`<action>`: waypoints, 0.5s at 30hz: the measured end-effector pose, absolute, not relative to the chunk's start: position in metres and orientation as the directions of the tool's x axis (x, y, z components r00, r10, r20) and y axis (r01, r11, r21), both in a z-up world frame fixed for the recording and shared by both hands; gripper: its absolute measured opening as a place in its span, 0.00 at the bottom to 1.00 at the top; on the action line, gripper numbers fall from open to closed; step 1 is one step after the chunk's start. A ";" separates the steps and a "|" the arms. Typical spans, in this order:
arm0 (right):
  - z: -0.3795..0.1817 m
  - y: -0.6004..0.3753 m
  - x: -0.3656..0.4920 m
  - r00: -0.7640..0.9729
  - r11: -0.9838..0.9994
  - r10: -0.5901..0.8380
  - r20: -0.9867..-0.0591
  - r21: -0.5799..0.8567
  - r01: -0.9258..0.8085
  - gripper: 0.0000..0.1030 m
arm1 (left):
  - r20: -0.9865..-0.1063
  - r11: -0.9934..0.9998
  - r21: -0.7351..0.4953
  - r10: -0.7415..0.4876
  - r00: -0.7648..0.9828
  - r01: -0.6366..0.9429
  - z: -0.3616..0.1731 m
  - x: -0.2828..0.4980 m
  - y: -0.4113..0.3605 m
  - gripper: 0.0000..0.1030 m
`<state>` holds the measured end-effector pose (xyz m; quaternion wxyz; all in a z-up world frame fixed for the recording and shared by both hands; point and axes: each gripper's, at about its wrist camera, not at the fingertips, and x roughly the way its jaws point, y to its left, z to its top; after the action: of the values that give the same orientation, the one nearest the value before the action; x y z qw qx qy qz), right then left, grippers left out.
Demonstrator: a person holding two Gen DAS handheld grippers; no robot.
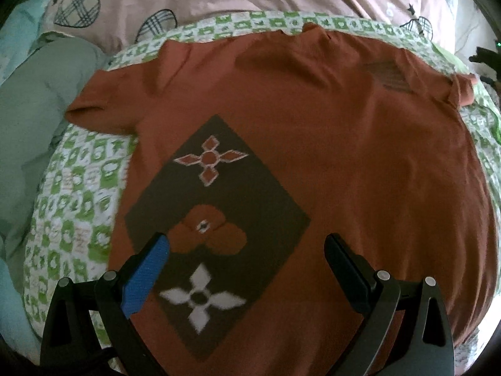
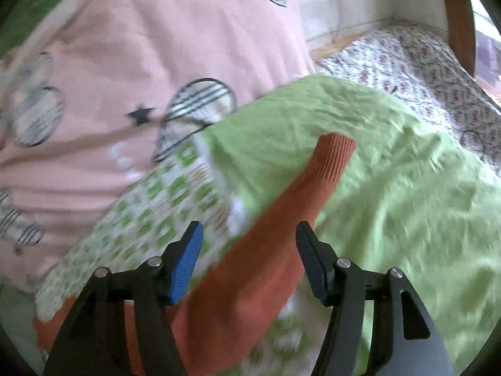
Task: Fold small clothes
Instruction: 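Grasp the sweater's sleeve cuff with the right gripper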
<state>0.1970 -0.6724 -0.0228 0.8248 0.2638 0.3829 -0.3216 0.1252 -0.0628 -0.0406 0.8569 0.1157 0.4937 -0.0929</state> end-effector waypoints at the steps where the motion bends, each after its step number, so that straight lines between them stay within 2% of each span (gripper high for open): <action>1: -0.030 -0.683 0.204 0.485 0.640 -0.323 -0.813 0.190 0.745 0.61 | -0.869 0.955 0.104 -0.048 0.492 0.278 -0.042 0.128 -0.066 0.97; 4: -0.056 -0.708 0.216 0.402 0.595 -0.333 -0.853 0.140 0.791 0.56 | -0.872 0.951 0.107 -0.050 0.486 0.290 -0.046 0.135 -0.076 0.97; 7: -0.079 -0.722 0.218 0.373 0.574 -0.298 -0.879 0.147 0.806 0.43 | -0.878 0.950 0.093 -0.063 0.474 0.300 -0.050 0.141 -0.083 0.97; 9: -0.080 -0.722 0.216 0.374 0.587 -0.317 -0.872 0.130 0.799 0.24 | -0.882 0.947 0.092 -0.065 0.466 0.307 -0.054 0.143 -0.086 0.97; 11: -0.073 -0.719 0.210 0.431 0.607 -0.299 -0.851 0.178 0.774 0.10 | -0.885 0.945 0.097 -0.062 0.461 0.312 -0.056 0.143 -0.088 0.97; 15: -0.054 -0.691 0.203 0.549 0.675 -0.244 -0.799 0.267 0.688 0.09 | -0.881 0.944 0.080 -0.082 0.466 0.319 -0.053 0.140 -0.088 0.97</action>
<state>0.2028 -0.6905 -0.0535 0.8310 0.2898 0.3832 -0.2804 0.1397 -0.0882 -0.0533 0.8480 0.1175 0.5031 -0.1181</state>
